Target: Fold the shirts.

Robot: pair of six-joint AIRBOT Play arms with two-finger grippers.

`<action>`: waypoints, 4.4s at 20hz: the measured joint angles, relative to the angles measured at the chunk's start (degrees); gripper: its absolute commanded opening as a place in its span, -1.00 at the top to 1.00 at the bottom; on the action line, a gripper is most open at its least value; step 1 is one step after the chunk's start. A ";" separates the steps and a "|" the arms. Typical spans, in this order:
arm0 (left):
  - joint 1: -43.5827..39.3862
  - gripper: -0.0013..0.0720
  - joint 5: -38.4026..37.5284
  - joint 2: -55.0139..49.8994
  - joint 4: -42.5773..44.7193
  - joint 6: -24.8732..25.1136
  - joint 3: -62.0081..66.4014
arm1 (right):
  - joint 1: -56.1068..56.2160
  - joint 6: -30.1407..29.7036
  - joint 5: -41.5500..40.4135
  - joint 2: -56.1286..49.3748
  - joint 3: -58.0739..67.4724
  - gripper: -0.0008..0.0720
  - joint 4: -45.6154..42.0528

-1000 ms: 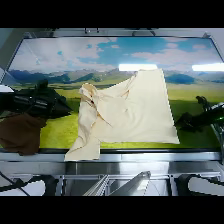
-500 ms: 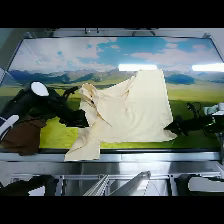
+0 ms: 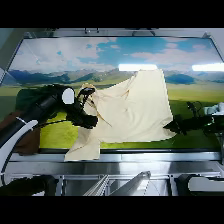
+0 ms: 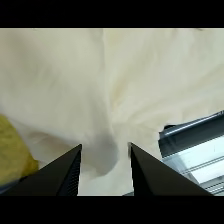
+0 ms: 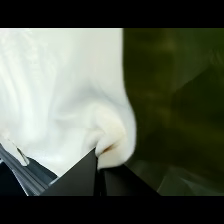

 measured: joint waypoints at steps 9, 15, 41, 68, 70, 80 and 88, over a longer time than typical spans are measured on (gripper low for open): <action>-1.25 0.89 -3.37 -7.41 9.53 -5.79 0.26 | -0.04 -0.17 0.98 0.07 -0.02 0.92 0.42; 5.01 0.89 -8.48 1.20 18.67 -6.38 0.26 | -1.68 0.57 4.44 4.79 0.17 0.92 1.84; 65.99 0.91 -21.64 16.46 -99.97 37.94 23.76 | -15.85 1.95 4.63 44.28 35.78 0.92 43.01; 39.82 0.92 1.84 -46.14 -39.21 29.14 49.16 | 1.75 -23.28 -13.60 -19.26 23.71 0.62 41.70; 39.93 0.16 0.31 -46.18 -37.53 28.50 49.18 | 1.09 -23.28 -14.03 -19.32 23.76 0.19 40.65; 44.19 0.16 -19.06 -40.30 -34.51 22.14 44.87 | -11.17 -5.09 -0.55 -6.91 20.22 0.19 9.14; 44.54 0.16 -14.82 -22.29 -27.10 22.14 7.02 | -12.15 -0.15 1.29 1.01 0.61 0.14 -2.58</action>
